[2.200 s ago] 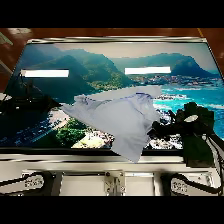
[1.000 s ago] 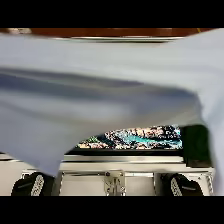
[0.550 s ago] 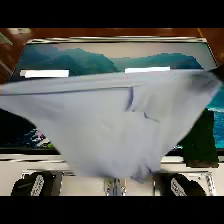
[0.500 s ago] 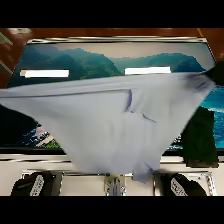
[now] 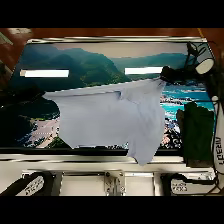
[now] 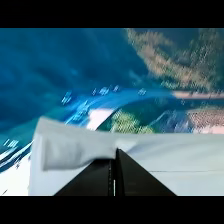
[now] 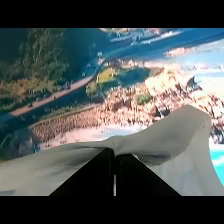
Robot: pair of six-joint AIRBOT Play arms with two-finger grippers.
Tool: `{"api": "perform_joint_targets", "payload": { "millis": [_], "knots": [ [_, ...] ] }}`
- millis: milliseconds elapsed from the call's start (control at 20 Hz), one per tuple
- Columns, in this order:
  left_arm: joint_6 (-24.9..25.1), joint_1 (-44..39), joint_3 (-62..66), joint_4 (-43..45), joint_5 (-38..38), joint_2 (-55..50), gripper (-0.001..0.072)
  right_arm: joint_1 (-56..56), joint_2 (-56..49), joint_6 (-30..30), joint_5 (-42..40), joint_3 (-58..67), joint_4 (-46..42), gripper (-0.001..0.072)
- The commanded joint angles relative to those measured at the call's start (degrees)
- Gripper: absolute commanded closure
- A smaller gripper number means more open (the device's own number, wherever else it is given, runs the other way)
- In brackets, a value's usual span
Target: Fold the shirts.
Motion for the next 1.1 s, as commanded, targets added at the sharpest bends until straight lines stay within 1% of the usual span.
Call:
{"api": "perform_joint_targets", "payload": {
  "millis": [0, 100, 150, 200, 250, 300, 350, 400, 450, 500, 550, 600, 650, 700, 750, 800, 900, 950, 1050],
  "knots": [
    [1.60, -4.83, 1.84, -5.86, 11.72, -11.89, 0.0668, 2.84, -5.42, 0.66, -11.72, -0.42, 2.27, 0.0653],
    [1.53, -6.99, 2.25, -5.86, 11.45, -16.35, 0.0668, 2.75, -7.69, 1.77, -8.35, -0.42, 2.64, 0.0652],
    [1.42, -7.72, 2.27, -5.86, 9.88, -18.18, 0.0667, 2.78, -8.41, 2.38, -5.97, -0.42, 2.62, 0.0652],
    [1.16, -7.89, 2.27, -5.86, 8.00, -19.26, 0.0619, 2.75, -8.55, 2.58, -4.31, -0.42, 2.73, 0.0600],
    [0.04, -7.45, 2.27, -5.81, 5.92, -19.50, 0.0412, 2.60, -8.22, 2.54, -3.34, -0.24, 2.64, 0.0312],
    [-0.09, -6.19, 2.78, -5.62, 2.78, -19.28, 0.0179, 2.01, -7.32, 1.66, 0.15, 0.63, 2.58, 0.0020],
    [-0.11, -3.61, 4.37, -4.11, -3.69, -19.06, 0.0118, 0.90, -6.10, 0.07, 4.28, 1.79, 1.46, 0.0019],
    [-0.15, -0.52, 6.32, -2.51, -11.13, -19.06, 0.0120, -0.76, -4.26, -1.55, 9.05, 2.89, -0.92, 0.0019],
    [-0.13, 3.02, 7.80, -1.27, -19.08, -19.06, 0.0184, -2.60, -2.32, -2.71, 13.81, 3.41, -4.22, 0.0020],
    [-0.09, 6.27, 7.96, 0.22, -27.56, -18.88, 0.0322, -4.96, -0.26, -2.84, 22.47, 3.39, -8.79, 0.0020],
    [0.13, 8.41, 6.84, 3.13, -34.18, -18.47, 0.0335, -7.43, 1.05, -3.50, 30.47, 2.67, -12.31, 0.0023],
    [0.50, 9.84, 4.13, 6.64, -37.59, -17.40, 0.0335, -9.94, 2.16, -4.50, 35.78, 0.44, -12.94, 0.0107],
    [1.01, 10.93, -0.52, 8.66, -37.57, -15.23, 0.0332, -12.52, 3.63, -4.83, 38.99, -3.19, -11.82, 0.0111],
    [1.33, 11.63, -6.03, 8.31, -35.43, -12.63, 0.0298, -15.06, 5.86, -4.81, 39.50, -8.22, -9.46, 0.0111],
    [2.21, 11.80, -10.99, 7.28, -32.98, -10.38, 0.0251, -17.11, 8.13, -4.85, 37.83, -13.18, -6.69, 0.0110],
    [3.63, 11.74, -15.26, 5.35, -31.32, -8.68, 0.0155, -18.78, 10.34, -4.87, 35.58, -18.03, -4.04, 0.0109],
    [7.52, 11.74, -21.68, -0.17, -30.71, -7.85, 0.0143, -20.57, 13.25, -4.85, 31.95, -24.50, -0.68, 0.0109],
    [8.55, 11.74, -23.71, -2.05, -30.12, -8.09, 0.0143, -20.57, 13.97, -4.81, 30.93, -26.25, -0.02, 0.0109],
    [8.50, 11.74, -26.91, -3.10, -27.43, -8.15, 0.0143, -20.11, 14.16, -4.83, 30.49, -27.39, 0.76, 0.0109]
  ]
}}
